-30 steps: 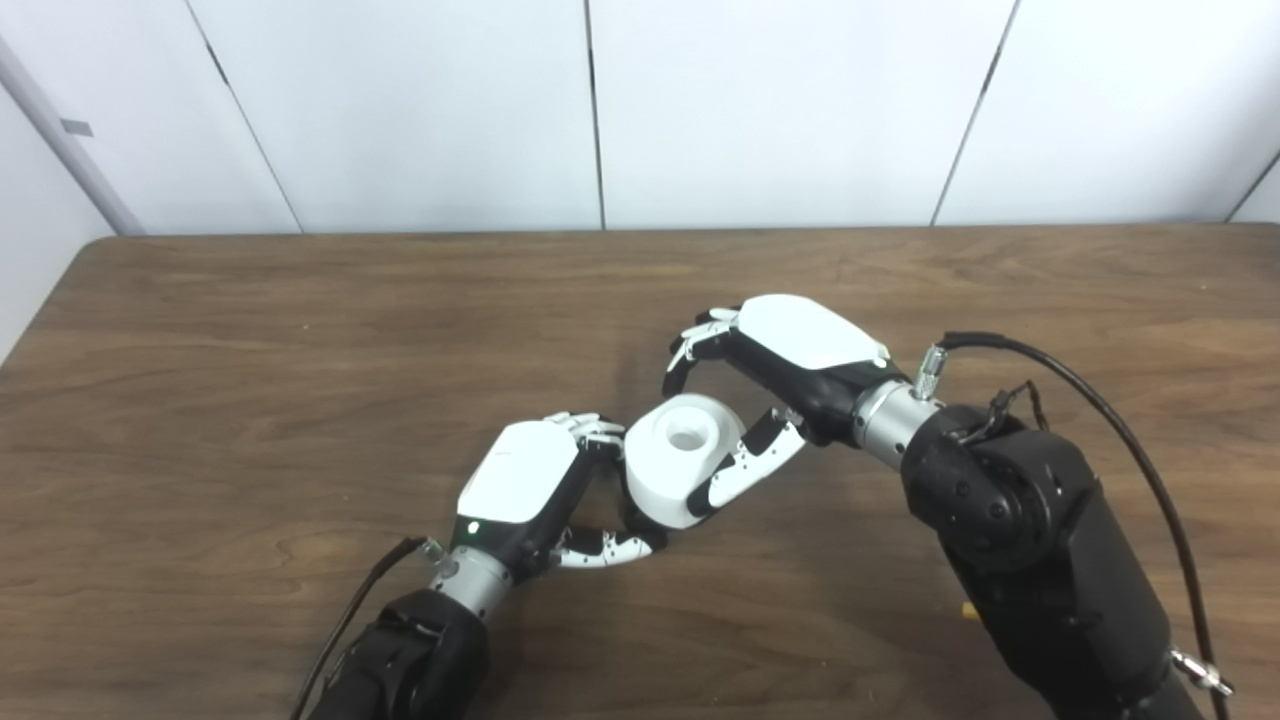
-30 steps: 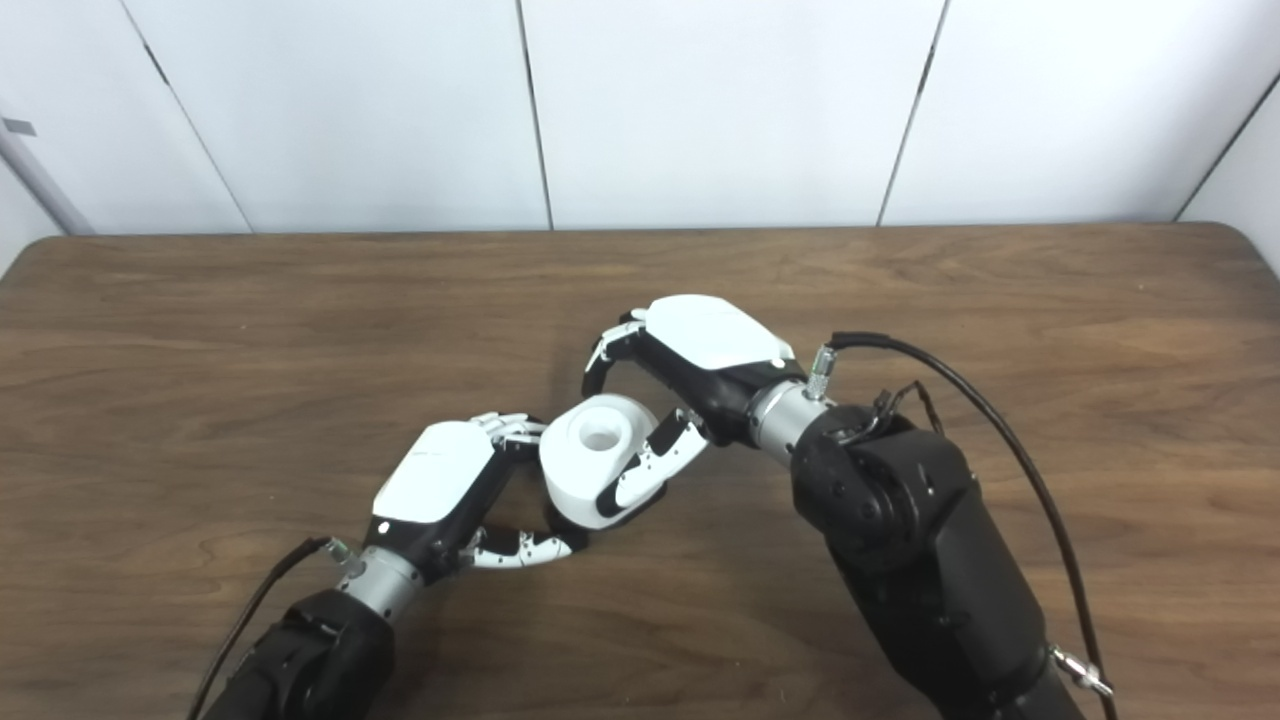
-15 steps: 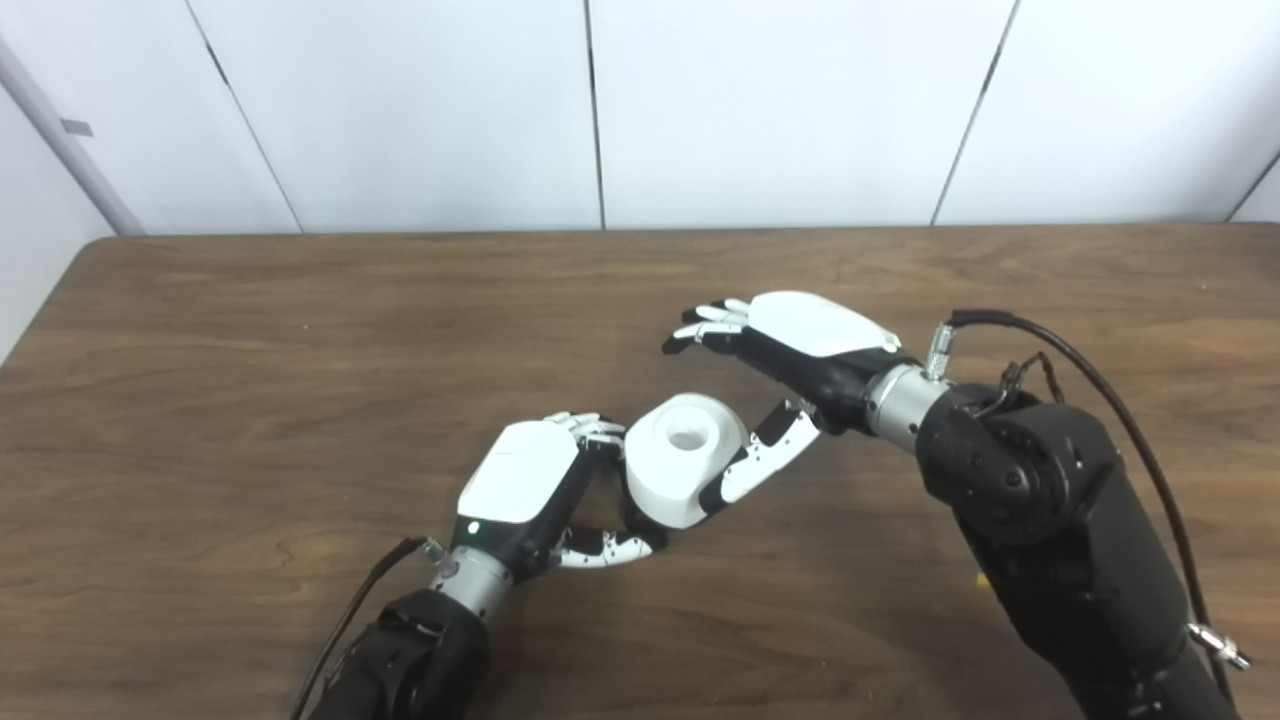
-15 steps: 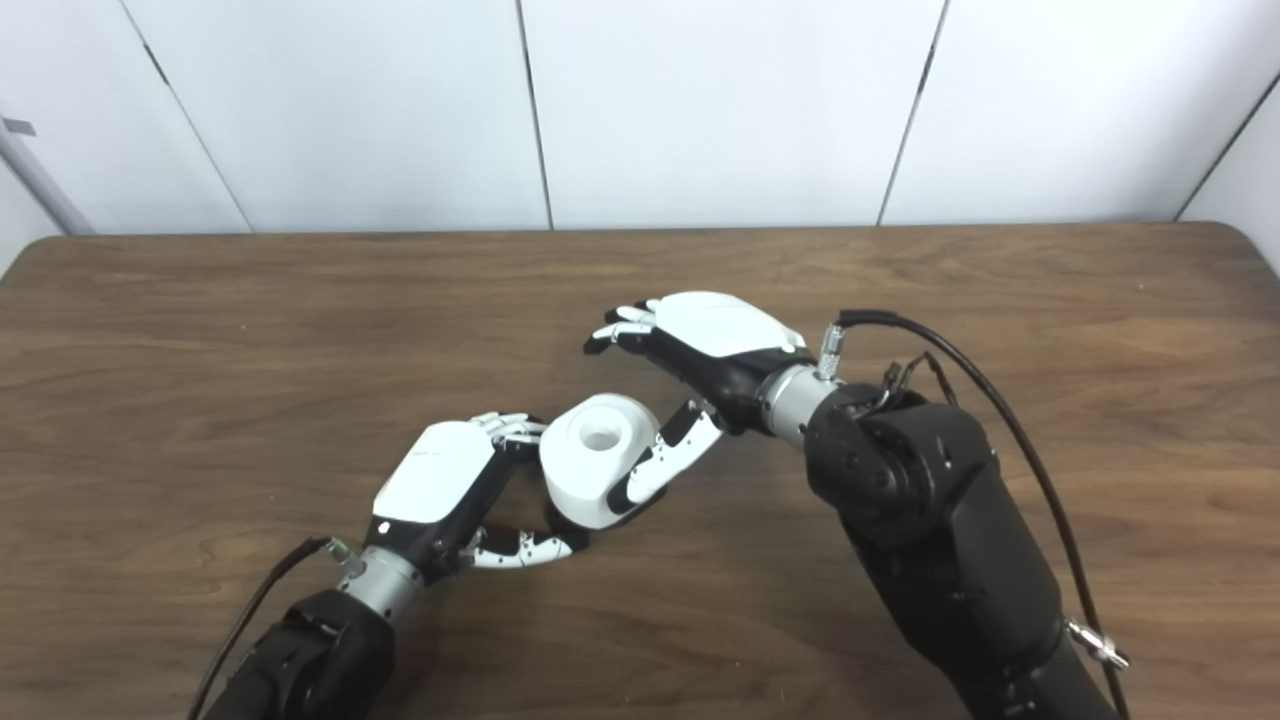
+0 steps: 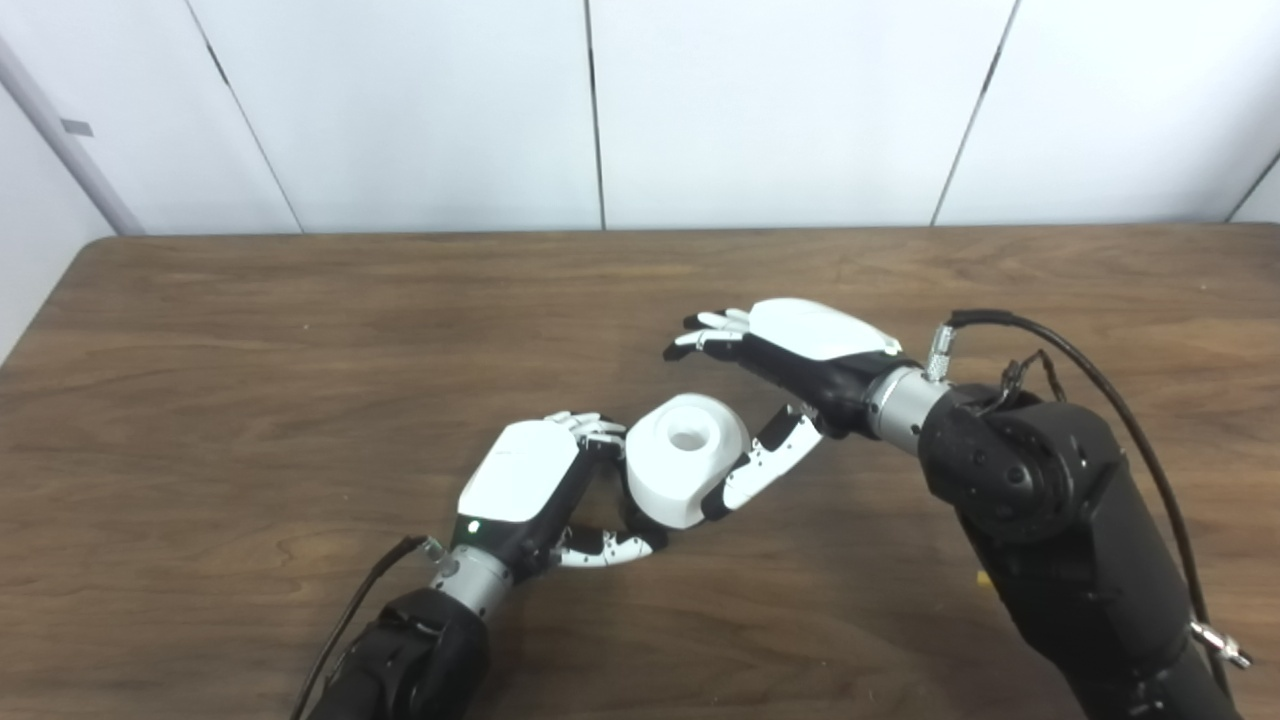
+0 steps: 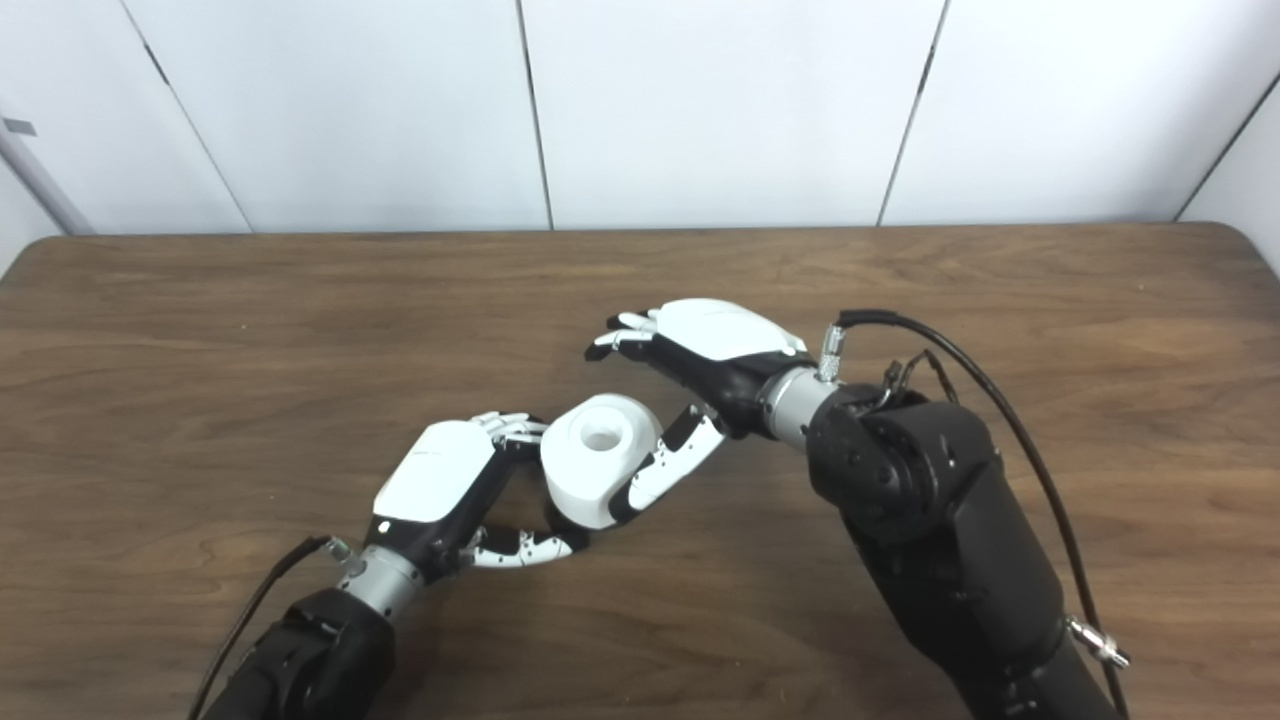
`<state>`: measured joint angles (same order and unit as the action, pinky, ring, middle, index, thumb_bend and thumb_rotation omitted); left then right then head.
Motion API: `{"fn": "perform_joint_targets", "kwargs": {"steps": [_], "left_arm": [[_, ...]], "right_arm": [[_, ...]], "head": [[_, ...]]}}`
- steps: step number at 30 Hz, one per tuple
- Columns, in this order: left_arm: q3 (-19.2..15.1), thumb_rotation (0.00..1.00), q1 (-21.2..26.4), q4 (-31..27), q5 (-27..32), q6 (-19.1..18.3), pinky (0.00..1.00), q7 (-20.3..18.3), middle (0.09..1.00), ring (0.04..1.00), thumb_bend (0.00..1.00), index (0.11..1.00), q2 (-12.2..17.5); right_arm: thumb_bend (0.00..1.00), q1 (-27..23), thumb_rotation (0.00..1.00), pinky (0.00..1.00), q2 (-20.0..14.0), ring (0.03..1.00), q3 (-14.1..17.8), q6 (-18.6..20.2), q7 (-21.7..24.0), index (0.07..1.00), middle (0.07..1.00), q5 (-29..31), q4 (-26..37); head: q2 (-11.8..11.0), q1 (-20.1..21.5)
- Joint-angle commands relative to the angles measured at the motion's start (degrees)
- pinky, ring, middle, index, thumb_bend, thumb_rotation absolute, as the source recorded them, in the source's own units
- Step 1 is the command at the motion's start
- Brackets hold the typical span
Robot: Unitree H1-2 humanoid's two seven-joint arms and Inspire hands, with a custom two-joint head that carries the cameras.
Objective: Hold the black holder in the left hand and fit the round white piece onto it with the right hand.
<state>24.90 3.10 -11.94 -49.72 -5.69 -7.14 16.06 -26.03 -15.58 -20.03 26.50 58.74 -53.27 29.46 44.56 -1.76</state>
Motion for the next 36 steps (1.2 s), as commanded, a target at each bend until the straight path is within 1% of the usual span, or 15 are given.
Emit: {"fn": "perform_joint_targets", "kwargs": {"steps": [1, 5, 10, 14, 20, 25, 29, 33, 36], "left_arm": [[1.3, 0.05, -0.9, 2.4, 0.5, 0.6, 0.88, -3.2, 0.754, 0.830, 0.52, 0.486, 0.5], [0.7, 0.05, -1.0, 2.5, 1.4, 0.8, 0.87, -2.7, 0.746, 0.823, 0.52, 0.486, 0.4], [0.0, 0.05, -1.2, 2.2, 2.4, 0.4, 0.88, -3.1, 0.742, 0.824, 0.52, 0.486, 0.2], [-0.1, 0.05, -1.1, 2.2, 2.1, 0.6, 0.87, -2.8, 0.740, 0.818, 0.52, 0.488, 0.6], [-0.4, 0.07, -1.1, 0.8, 1.5, -0.9, 0.86, -4.4, 0.745, 0.807, 0.52, 0.496, 1.1], [-0.6, 0.07, -1.1, 0.3, 1.4, -1.3, 0.87, -5.0, 0.765, 0.819, 0.52, 0.495, 1.3], [-0.8, 0.07, -1.2, 0.3, 1.1, -1.2, 0.87, -5.0, 0.767, 0.822, 0.52, 0.493, 1.2], [-1.0, 0.07, -1.3, -0.1, 0.8, -2.2, 0.88, -5.7, 0.770, 0.828, 0.52, 0.492, 0.9], [-1.2, 0.07, -1.3, -0.1, 1.1, -1.9, 0.88, -5.6, 0.770, 0.827, 0.52, 0.493, 0.8]], "right_arm": [[1.00, -2.6, 0.42, 1.00, -0.7, 1.000, 1.7, 0.3, 0.8, 0.893, 0.987, -0.9, 2.3], [1.00, -2.5, 0.42, 1.00, -0.8, 1.000, 3.6, 0.3, 2.7, 0.895, 0.989, -1.1, 3.4], [1.00, -2.2, 0.42, 1.00, -1.1, 1.000, 4.6, 0.3, 2.8, 0.891, 0.986, -1.1, 3.8], [1.00, -1.9, 0.43, 1.00, -0.7, 1.000, 4.8, 0.3, 2.6, 0.887, 0.988, -1.8, 3.7], [1.00, -1.3, 0.43, 1.00, 0.0, 1.000, 5.3, 0.2, 1.8, 0.883, 0.991, -1.2, 3.5], [1.00, -1.2, 0.45, 1.00, 0.0, 1.000, 5.0, 0.1, 1.6, 0.884, 0.997, -1.8, 3.4], [1.00, -1.1, 0.44, 1.00, 0.3, 1.000, 5.0, 0.1, 1.5, 0.879, 0.996, -1.9, 3.1], [1.00, -0.9, 0.45, 1.00, 0.2, 1.000, 4.9, 0.0, 1.1, 0.878, 0.999, -2.0, 2.9], [1.00, -0.7, 0.45, 1.00, 0.3, 1.000, 4.9, 0.1, 0.9, 0.878, 0.998, -1.9, 2.9]], "head": [[0.0, 0.0], [-0.1, 0.2], [-0.2, 0.2], [-0.2, -0.1], [-0.2, -0.3], [-0.1, -0.3], [-0.1, -0.4], [-0.1, -0.5], [0.0, -0.5]]}}
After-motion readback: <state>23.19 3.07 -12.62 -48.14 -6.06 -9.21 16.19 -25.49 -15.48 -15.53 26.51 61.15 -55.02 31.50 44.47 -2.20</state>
